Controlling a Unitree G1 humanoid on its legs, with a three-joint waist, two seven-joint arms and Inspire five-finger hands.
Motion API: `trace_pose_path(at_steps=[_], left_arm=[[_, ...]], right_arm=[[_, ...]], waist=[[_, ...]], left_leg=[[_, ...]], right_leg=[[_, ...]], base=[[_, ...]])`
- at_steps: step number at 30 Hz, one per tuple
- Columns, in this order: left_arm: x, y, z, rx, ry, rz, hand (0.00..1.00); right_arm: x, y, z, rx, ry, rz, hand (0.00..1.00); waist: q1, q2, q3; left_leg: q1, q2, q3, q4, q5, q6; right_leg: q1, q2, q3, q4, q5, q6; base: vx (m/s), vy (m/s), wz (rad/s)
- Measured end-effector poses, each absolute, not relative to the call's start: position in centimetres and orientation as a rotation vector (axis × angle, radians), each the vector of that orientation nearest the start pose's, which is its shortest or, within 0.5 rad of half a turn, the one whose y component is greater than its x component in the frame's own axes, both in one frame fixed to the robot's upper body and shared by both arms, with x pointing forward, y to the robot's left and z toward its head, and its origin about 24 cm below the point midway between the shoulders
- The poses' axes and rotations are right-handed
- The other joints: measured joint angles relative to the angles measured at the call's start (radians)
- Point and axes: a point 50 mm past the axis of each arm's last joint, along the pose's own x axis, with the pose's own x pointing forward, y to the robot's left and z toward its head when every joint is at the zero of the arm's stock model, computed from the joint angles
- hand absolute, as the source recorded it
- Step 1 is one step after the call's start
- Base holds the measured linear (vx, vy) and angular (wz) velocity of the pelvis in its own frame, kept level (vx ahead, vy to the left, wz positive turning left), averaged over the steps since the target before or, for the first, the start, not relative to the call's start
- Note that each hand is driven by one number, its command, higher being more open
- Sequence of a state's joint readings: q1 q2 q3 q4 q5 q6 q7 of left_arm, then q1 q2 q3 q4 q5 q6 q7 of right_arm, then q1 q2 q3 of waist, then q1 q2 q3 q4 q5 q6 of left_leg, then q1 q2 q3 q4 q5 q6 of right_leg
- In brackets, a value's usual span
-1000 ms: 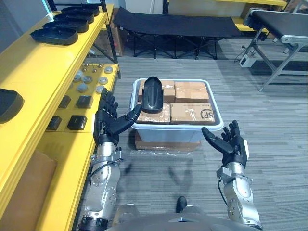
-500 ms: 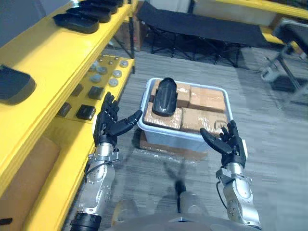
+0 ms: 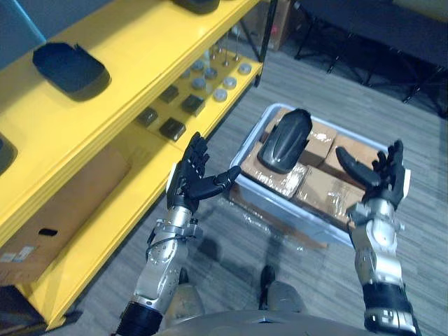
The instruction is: Walk over and take three plastic housings, then place them on the shelf
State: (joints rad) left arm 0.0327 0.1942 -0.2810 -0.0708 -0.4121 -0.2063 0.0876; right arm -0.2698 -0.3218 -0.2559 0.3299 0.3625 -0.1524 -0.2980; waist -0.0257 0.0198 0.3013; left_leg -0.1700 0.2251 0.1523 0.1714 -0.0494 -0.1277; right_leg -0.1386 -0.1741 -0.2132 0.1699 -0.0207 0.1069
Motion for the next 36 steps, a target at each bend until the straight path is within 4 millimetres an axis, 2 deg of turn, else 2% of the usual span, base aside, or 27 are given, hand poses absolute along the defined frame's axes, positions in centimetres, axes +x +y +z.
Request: trace_pose_path(at_steps=[2, 3, 4, 6, 10, 14, 16, 18, 23, 24, 27, 30, 32, 36], left_arm=[[24.9, 12.1, 7.3, -0.251, -0.192, -0.191, 1.0], [25.1, 11.8, 7.6, -0.25, -0.204, -0.201, 1.0], [25.5, 11.3, 8.2, -0.251, -0.224, -0.22, 1.0], [26.0, 10.8, 8.5, -0.247, -0.232, -0.232, 1.0], [27.0, 9.5, 8.4, -0.249, -0.216, -0.241, 1.0], [27.1, 8.1, 8.6, -0.274, -0.214, -0.268, 1.0], [27.0, 7.5, 8.9, -0.287, -0.233, -0.285, 1.0], [26.9, 7.2, 8.9, -0.293, -0.234, -0.29, 1.0], [27.2, 6.3, 10.0, -0.316, -0.278, -0.304, 1.0], [27.2, 6.2, 10.3, -0.321, -0.29, -0.301, 1.0], [27.4, 6.1, 10.6, -0.319, -0.298, -0.302, 1.0], [27.5, 6.1, 10.2, -0.311, -0.281, -0.293, 1.0], [27.6, 6.1, 9.5, -0.3, -0.255, -0.287, 1.0], [27.8, 6.4, 8.7, -0.287, -0.224, -0.275, 1.0]], right_arm=[[31.5, -29.9, 10.3, 0.094, -0.158, -0.58, 1.0], [32.0, -30.4, 10.9, 0.084, -0.156, -0.59, 1.0], [33.0, -31.2, 12.1, 0.067, -0.151, -0.604, 1.0], [33.8, -31.5, 13.1, 0.053, -0.142, -0.613, 1.0], [35.2, -31.2, 15.6, -0.002, -0.167, -0.633, 1.0], [36.0, -31.1, 18.7, -0.041, -0.225, -0.634, 1.0], [36.6, -30.8, 20.5, -0.146, -0.231, -0.627, 1.0], [36.9, -30.5, 20.5, -0.202, -0.205, -0.612, 1.0], [37.5, -29.7, 18.1, -0.424, 0.001, -0.562, 1.0], [37.5, -29.7, 17.4, -0.472, 0.056, -0.558, 0.0], [37.4, -30.1, 16.8, -0.522, 0.137, -0.576, 0.0], [37.6, -30.4, 17.5, -0.57, 0.158, -0.62, 0.0], [37.6, -31.4, 18.3, -0.582, 0.182, -0.652, 0.0], [37.4, -32.3, 18.1, -0.597, 0.254, -0.673, 0.0]], waist=[[0.015, 0.019, 0.06], [0.024, 0.028, 0.076], [0.032, 0.048, 0.1], [0.042, 0.062, 0.109], [0.053, 0.069, 0.121], [0.057, 0.074, 0.142], [0.057, 0.085, 0.149], [0.057, 0.086, 0.151], [0.055, 0.086, 0.151], [0.055, 0.086, 0.151], [0.054, 0.086, 0.151], [0.051, 0.087, 0.15], [0.052, 0.088, 0.149], [0.054, 0.094, 0.146]], left_leg=[[-0.047, -0.005, -0.001, 0.023, 0.023, -0.003], [-0.059, -0.005, -0.004, 0.036, 0.027, -0.008], [-0.097, -0.006, -0.009, 0.067, 0.03, -0.009], [-0.131, -0.007, -0.011, 0.091, 0.031, -0.008], [-0.182, -0.012, -0.013, 0.109, 0.034, -0.003], [-0.217, -0.027, -0.012, 0.124, 0.037, 0.002], [-0.242, -0.028, -0.009, 0.126, 0.042, 0.009], [-0.245, -0.025, 0.002, 0.12, 0.045, 0.013], [-0.246, -0.023, 0.014, 0.121, 0.048, 0.016], [-0.246, -0.022, 0.015, 0.12, 0.048, 0.016], [-0.246, -0.022, 0.015, 0.12, 0.054, 0.014], [-0.243, -0.023, 0.02, 0.12, 0.056, 0.013], [-0.241, -0.024, 0.021, 0.119, 0.057, 0.013], [-0.233, -0.027, 0.027, 0.091, 0.079, 0.013]], right_leg=[[-0.036, -0.008, -0.001, 0.001, 0.03, 0.008], [-0.042, -0.009, -0.001, 0.002, 0.036, 0.009], [-0.062, -0.014, -0.004, 0.011, 0.04, 0.013], [-0.092, -0.019, -0.002, 0.033, 0.04, 0.013], [-0.158, -0.034, 0.0, 0.09, 0.035, 0.008], [-0.199, -0.055, 0.0, 0.132, 0.014, 0.012], [-0.23, -0.061, 0.0, 0.148, 0.008, 0.015], [-0.242, -0.063, 0.0, 0.159, 0.007, 0.014], [-0.246, -0.068, 0.001, 0.162, 0.006, 0.014], [-0.246, -0.069, 0.001, 0.162, 0.007, 0.014], [-0.246, -0.069, 0.001, 0.16, 0.008, 0.016], [-0.246, -0.069, 0.004, 0.158, 0.01, 0.017], [-0.246, -0.068, 0.012, 0.157, 0.012, 0.019], [-0.244, -0.065, 0.012, 0.132, 0.032, 0.017]], base=[[-0.16, 0.05, 0.13], [-0.09, 0.037, 0.12], [-0.07, 0.036, 0.12], [-0.04, 0.038, 0.12], [-0.04, 0.032, 0.06], [-0.06, 0.023, 0.06], [-0.08, 0.003, 0.06], [-0.03, -0.004, 0.01], [-0.01, -0.003, 0.0], [0.0, 0.0, 0.0], [0.0, 0.0, 0.0], [0.0, -0.002, -0.03], [-0.01, -0.002, -0.04], [-0.01, -0.001, -0.01]])
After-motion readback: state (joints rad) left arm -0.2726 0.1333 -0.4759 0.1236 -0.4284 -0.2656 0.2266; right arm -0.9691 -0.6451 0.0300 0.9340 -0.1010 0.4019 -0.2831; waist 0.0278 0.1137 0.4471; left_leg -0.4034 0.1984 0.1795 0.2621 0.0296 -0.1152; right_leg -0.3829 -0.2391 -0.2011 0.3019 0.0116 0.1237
